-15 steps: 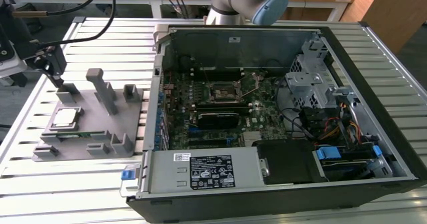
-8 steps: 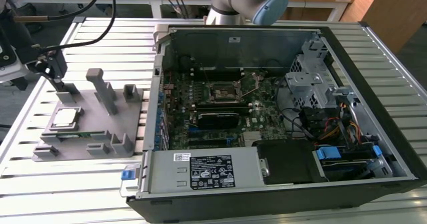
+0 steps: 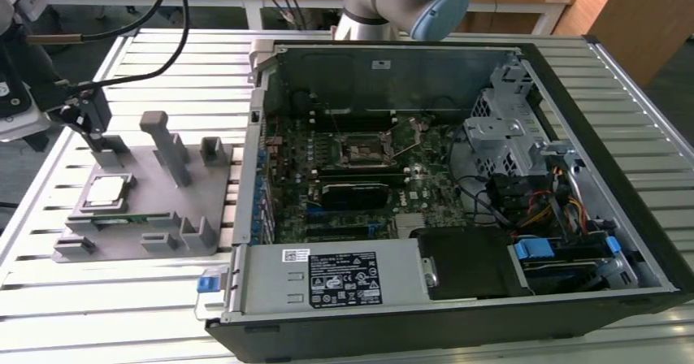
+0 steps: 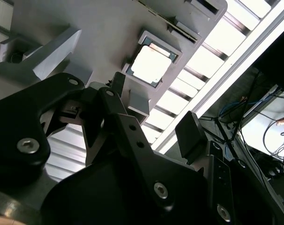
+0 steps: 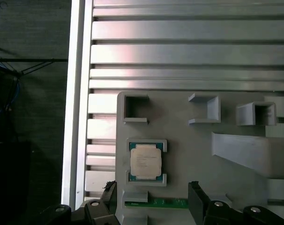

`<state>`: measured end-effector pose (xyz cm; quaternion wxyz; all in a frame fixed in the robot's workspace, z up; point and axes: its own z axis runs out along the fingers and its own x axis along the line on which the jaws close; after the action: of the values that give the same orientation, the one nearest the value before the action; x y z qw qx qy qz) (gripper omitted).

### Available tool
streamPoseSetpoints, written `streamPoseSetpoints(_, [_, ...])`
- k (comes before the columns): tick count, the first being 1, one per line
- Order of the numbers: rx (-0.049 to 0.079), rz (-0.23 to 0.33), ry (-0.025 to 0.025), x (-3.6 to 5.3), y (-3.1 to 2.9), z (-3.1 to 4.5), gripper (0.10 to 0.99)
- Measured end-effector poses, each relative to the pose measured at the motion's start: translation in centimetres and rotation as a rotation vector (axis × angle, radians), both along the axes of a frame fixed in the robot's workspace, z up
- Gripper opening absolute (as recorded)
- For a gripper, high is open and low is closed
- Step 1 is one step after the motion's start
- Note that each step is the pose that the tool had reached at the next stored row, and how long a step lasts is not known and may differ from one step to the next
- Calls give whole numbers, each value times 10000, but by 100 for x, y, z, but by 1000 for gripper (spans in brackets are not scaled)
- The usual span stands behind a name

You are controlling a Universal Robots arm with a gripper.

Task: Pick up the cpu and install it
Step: 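Pick up the cpu and move it towards the insertion slot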

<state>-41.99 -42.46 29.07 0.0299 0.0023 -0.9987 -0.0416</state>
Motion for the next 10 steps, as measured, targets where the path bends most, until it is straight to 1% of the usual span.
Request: streamPoseSetpoints(10, [-1,5,0,0,-3,-31,706])
